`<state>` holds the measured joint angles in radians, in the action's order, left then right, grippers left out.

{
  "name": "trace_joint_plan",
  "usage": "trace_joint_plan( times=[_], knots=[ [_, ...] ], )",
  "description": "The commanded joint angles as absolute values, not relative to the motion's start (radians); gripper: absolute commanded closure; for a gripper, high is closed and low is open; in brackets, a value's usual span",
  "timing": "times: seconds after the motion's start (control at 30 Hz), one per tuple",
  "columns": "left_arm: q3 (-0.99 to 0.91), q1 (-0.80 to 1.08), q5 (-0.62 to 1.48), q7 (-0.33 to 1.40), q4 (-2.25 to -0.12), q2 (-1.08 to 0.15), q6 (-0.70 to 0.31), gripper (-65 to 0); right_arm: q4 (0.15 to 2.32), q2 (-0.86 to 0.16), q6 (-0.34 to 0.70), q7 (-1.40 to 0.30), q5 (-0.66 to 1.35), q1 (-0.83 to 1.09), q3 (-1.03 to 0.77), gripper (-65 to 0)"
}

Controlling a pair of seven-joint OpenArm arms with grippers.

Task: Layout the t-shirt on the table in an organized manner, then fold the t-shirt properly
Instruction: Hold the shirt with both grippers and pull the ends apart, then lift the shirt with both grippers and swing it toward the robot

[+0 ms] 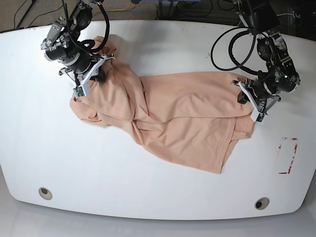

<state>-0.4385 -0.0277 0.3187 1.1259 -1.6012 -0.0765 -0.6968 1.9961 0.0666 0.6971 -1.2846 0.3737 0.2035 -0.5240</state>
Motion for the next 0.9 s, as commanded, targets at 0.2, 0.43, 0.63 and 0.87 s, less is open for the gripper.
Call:
trace_joint_plan(
  times=[0.2,0.43,0.63,0.87],
  knots=[
    [-0.440,-0.076,0.337,1.138,-1.715,-0.113,-0.698,0.0,2.028,0.016,0.698,-1.280,0.390,0.128,-0.524,0.0],
    [-0.440,-0.148,0.337,1.230,-1.796,-0.117,-0.698,0.0,2.022,-0.018,0.698,-1.280,0.389,0.054,-0.519,-1.4],
    [-0.441,-0.225,0.338,1.313,-1.833,-0.117,-0.698,0.0,2.023,-0.044,0.698,-1.305,0.390,-0.013,-0.526,-1.4],
    [-0.443,-0.337,0.338,1.363,-1.868,-0.119,-0.698,0.0,2.020,-0.064,0.698,-1.320,0.387,-0.105,-0.522,-1.4]
  ],
)
